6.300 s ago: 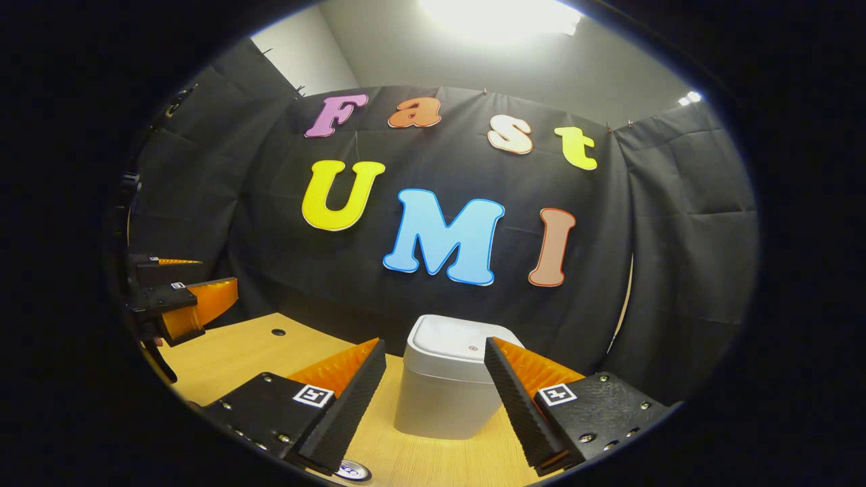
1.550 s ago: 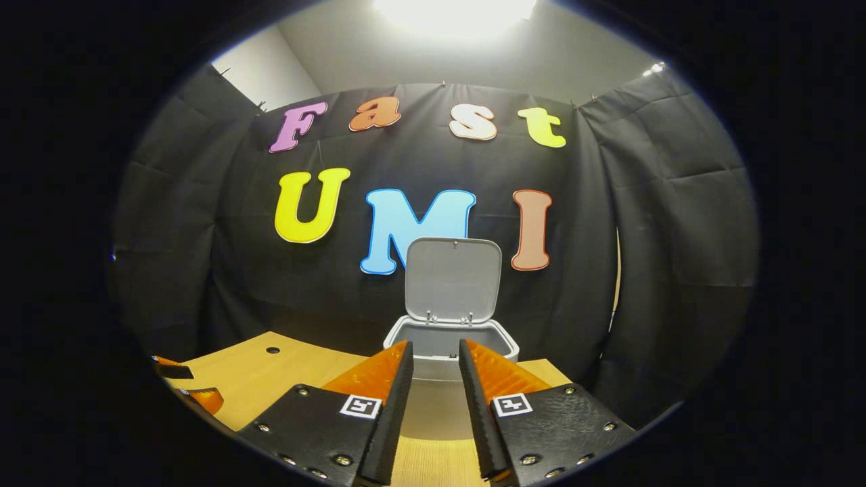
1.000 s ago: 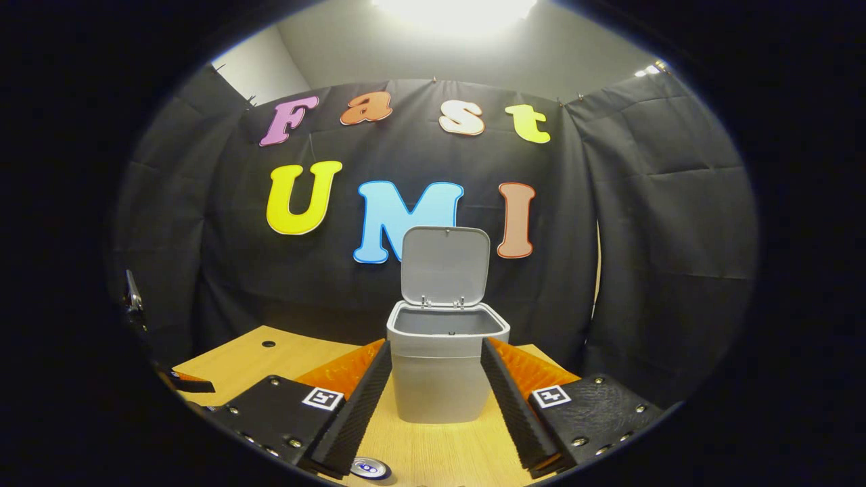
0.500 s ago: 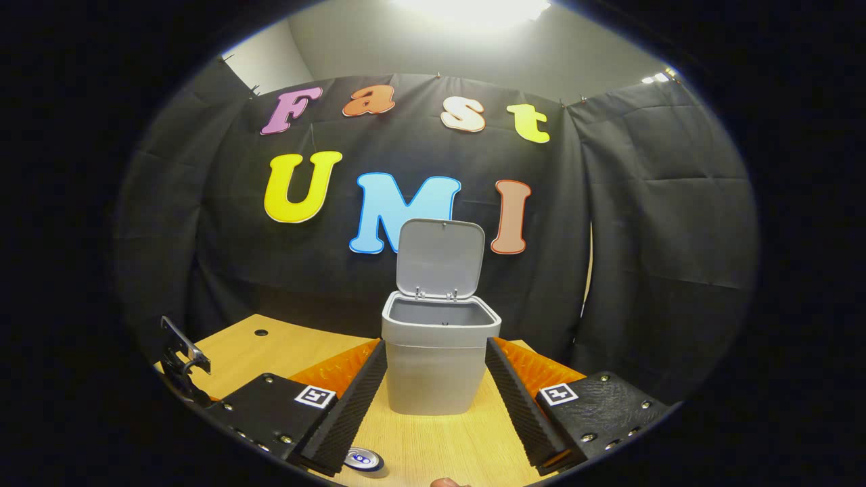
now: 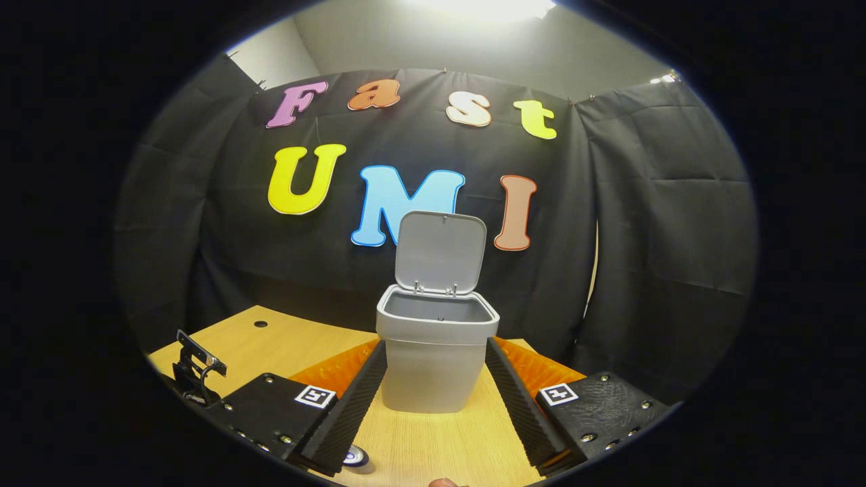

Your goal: Press the lid of the desktop garbage bin to open it, pick up the crumpled paper on the desktop and throw it into the bin, then pick up the pop can on the desktop and drop it into the bin, and finally close the garbage bin lid.

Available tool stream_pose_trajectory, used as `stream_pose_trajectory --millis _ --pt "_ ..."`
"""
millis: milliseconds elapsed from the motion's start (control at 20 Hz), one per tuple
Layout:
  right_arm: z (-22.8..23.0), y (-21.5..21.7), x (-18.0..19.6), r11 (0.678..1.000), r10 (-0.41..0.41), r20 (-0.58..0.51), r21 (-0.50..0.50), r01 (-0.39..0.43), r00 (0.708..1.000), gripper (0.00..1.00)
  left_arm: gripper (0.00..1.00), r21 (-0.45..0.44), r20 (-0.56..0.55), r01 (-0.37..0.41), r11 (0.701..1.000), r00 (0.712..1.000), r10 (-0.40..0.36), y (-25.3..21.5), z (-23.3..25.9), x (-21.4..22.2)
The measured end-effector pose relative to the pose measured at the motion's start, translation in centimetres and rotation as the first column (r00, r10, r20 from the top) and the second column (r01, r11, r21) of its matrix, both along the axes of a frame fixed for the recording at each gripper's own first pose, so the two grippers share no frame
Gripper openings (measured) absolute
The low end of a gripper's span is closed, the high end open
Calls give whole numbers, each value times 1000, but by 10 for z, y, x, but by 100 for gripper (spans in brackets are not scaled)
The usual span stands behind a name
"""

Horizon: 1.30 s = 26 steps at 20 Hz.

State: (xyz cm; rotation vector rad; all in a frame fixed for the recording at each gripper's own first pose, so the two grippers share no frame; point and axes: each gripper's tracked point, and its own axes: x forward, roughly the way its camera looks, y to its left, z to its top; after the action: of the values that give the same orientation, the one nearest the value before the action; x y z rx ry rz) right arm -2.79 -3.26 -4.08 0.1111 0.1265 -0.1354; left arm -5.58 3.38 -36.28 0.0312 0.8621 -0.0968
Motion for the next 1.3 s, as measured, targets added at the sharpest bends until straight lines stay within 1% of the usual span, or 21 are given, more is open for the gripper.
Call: stream_pose_trajectory --millis 50,100,250,300,400,450,500,600,750,800,850,900,1050,1150,1200,1250,1300 --pt "-1 -2 1 1000 -2 -4 6 2 1000 94 83 2 2 -4 1000 1000 4 2 0 1" --pt "-2 -3 2 1000 -1 -6 11 2 1000 94 71 2 -1 -9 1000 1000 9 1 -2 1" --pt "-4 -5 4 1000 5 -9 15 -4 1000 94 57 -11 -11 -33 999 999 33 1 -6 1" --pt "-7 -7 4 1000 7 -11 12 -6 1000 94 46 -13 -22 -45 999 999 45 2 -9 0" --pt "-9 -9 5 1000 10 -15 10 -10 1000 94 33 -23 -16 -54 998 998 53 2 -7 4" --pt "-10 -9 6 1000 12 -16 13 -12 1000 94 34 -33 -15 -47 998 999 46 -1 -5 6" --pt "-13 -11 7 1000 15 -19 17 -15 1000 94 34 -19 0 -59 998 998 59 2 -1 9" --pt "-13 -12 9 1000 17 -18 22 -16 1000 94 24 -22 27 -48 999 998 48 0 13 16" --pt "-14 -15 11 999 21 -15 37 -20 1000 94 24 -36 90 -8 999 996 11 -9 42 32" --pt "-15 -16 11 999 22 -15 41 -22 1000 94 23 -39 110 -1 999 994 6 -11 54 38" --pt "-15 -18 12 999 24 -14 43 -23 1000 94 22 -47 126 3 999 992 3 -20 48 26" --pt "-14 -19 12 999 24 -11 44 -23 1000 94 20 -56 140 3 998 990 5 -22 61 42" --pt "-14 -24 11 999 21 -5 47 -21 1000 94 24 -76 192 12 997 981 3 -36 94 52" --pt "-18 -27 8 998 21 -7 51 -21 1000 94 22 -95 232 24 995 973 -1 -48 115 59" --pt "-20 -27 7 998 23 -9 51 -23 1000 94 24 -103 249 31 994 968 -5 -55 125 62" --pt "-20 -29 5 999 24 -10 49 -24 1000 94 22 -108 267 38 993 964 -8 -61 136 65" --pt "-22 -31 3 999 24 -12 45 -24 1000 94 22 -113 282 46 993 959 -12 -68 146 68"
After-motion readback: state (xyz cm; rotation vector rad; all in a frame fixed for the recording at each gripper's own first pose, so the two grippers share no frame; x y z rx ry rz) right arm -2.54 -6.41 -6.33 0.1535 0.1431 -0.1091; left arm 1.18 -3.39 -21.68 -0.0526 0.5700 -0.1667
